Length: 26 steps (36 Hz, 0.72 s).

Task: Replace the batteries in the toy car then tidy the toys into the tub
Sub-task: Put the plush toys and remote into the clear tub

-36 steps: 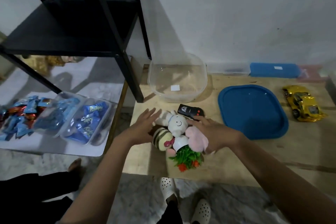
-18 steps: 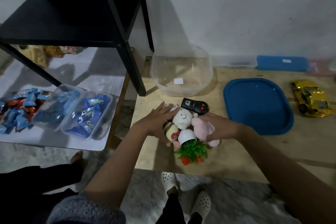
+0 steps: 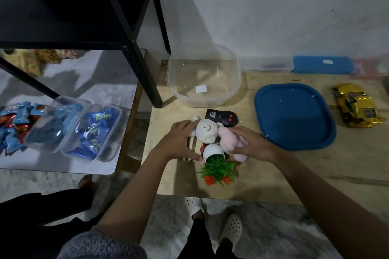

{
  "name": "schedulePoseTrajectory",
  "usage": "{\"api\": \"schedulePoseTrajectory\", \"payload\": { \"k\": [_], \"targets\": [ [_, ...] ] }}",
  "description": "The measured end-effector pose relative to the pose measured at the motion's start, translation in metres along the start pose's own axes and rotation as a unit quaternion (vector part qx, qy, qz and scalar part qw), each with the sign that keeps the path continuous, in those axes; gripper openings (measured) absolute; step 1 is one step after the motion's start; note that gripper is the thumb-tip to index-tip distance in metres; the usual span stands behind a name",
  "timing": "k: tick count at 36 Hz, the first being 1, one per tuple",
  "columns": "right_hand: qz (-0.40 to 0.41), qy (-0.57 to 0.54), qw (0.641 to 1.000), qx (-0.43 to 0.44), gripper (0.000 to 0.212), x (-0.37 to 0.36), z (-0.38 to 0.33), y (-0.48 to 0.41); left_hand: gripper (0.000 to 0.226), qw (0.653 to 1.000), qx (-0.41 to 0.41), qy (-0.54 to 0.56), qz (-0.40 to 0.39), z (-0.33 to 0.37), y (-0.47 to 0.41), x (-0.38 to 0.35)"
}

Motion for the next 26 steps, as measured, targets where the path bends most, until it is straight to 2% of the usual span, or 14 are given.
{"api": "schedulePoseTrajectory", "payload": {
  "k": [9,16,22,26],
  "targets": [
    [0.045,0.007,0.999,0.024,0.066,-0.003,0.005,0.004,0.115,0.992,0.072,0.069,0.080,-0.007,0.017,-0.002],
    [0.059,0.006,0.997,0.048,0.061,-0.004,0.005,0.013,0.112,0.972,0.133,0.151,0.123,-0.016,0.030,-0.006],
    [0.079,0.044,0.990,0.108,0.062,0.001,-0.002,0.030,0.097,0.946,0.156,0.207,0.195,-0.013,0.050,0.004],
    [0.103,0.073,0.979,0.160,0.062,0.000,-0.017,0.039,0.087,0.932,0.132,0.236,0.242,-0.002,0.064,0.015]
  ]
}}
Point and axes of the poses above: each hand's wrist, its own y-axis away from the middle knuckle, its own x-axis out of the back of the hand, z = x × y, the point moved 4 cm from there along -y, towards the middle knuckle, and after that the axes turned 15 degrees about -y, right-handed, at the moved point
